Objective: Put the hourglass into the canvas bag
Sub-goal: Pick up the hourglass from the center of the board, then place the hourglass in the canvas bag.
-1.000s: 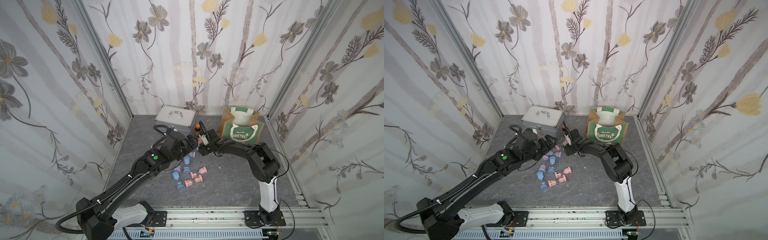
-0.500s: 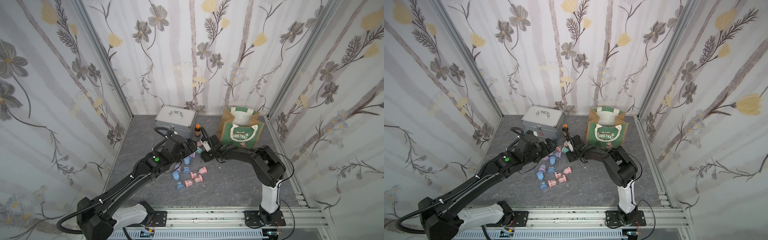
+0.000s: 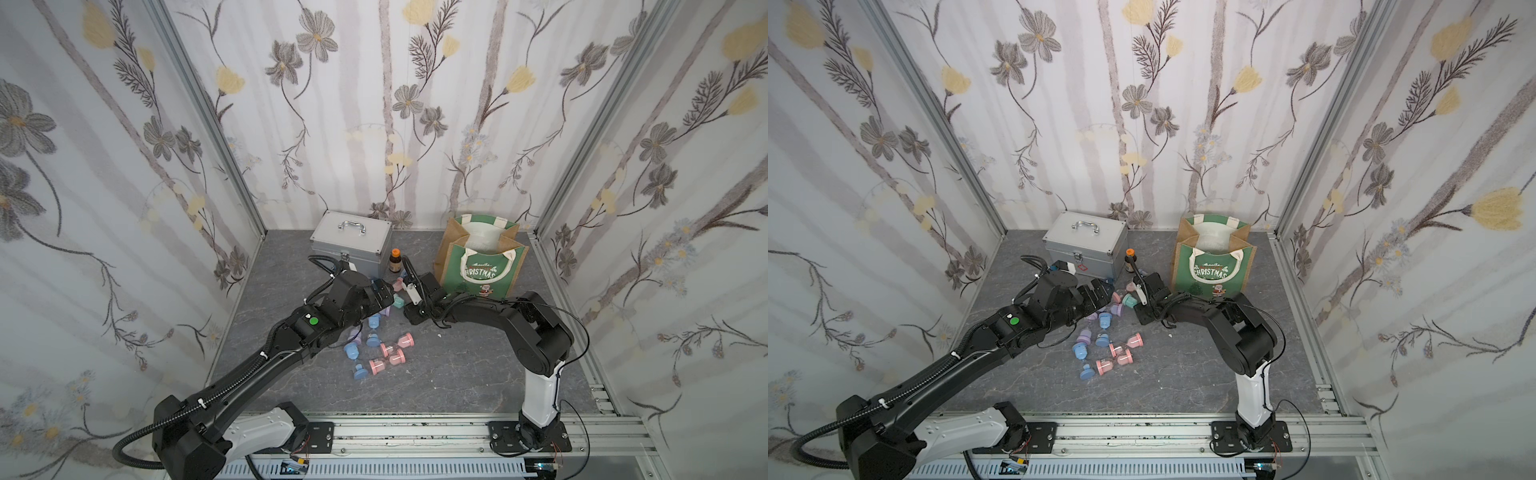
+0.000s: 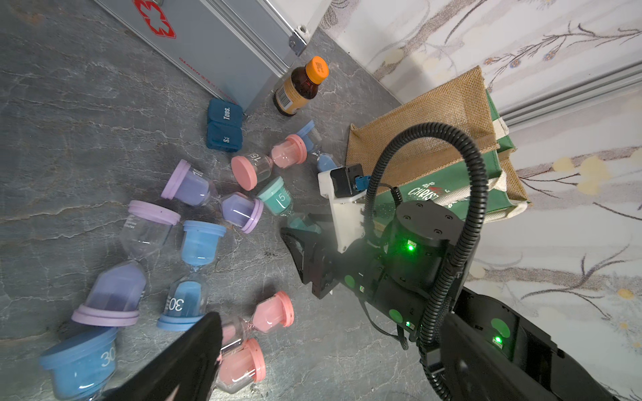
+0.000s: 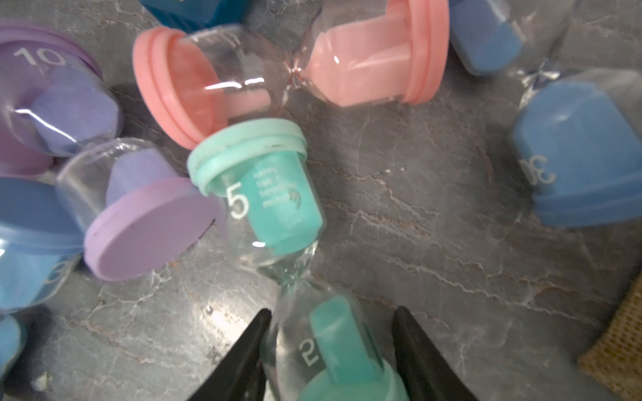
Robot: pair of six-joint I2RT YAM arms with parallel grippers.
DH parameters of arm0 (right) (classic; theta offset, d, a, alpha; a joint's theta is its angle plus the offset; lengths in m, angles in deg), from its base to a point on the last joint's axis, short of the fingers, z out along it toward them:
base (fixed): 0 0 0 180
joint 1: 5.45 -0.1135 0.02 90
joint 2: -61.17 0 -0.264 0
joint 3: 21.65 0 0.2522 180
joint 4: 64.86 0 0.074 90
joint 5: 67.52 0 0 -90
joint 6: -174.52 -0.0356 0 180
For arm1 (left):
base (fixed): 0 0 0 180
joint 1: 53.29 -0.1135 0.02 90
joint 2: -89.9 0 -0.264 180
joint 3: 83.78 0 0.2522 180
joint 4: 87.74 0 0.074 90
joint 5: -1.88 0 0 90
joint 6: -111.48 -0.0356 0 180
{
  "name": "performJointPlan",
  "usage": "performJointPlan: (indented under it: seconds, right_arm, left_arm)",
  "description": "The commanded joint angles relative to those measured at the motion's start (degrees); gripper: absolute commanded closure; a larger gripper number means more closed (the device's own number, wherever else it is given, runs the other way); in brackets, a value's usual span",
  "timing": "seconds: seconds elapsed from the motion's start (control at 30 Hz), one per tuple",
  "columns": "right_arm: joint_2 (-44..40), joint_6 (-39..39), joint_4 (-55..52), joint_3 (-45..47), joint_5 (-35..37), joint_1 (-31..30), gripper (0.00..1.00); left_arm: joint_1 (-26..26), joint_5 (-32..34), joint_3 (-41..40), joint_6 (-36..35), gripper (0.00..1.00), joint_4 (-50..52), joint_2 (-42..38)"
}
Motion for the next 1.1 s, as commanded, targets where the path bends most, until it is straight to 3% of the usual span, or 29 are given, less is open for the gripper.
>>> performJointPlan:
  seconds: [0.0,0.5,1.07]
  right_arm:
    - [-1.39,-1.4,-0.01,1.08,-0.11,-0.13,0.5]
    - [-10.63,-5.63,-0.71,1.26,-1.39,0.21,0.67]
    - [-30.55,-14.51,-14.89,-7.43,0.6,6.23,0.71]
  left_arm:
    - [-0.04,0.65,-0.12,-0.9,0.0,-1.73,-0.35]
    - [-0.03,-1.04,-0.55,-5.36,0.0,-3.61,-1.4]
    - [-0.01,-5.62,1.3,-16.77,0.0,-7.8,1.04]
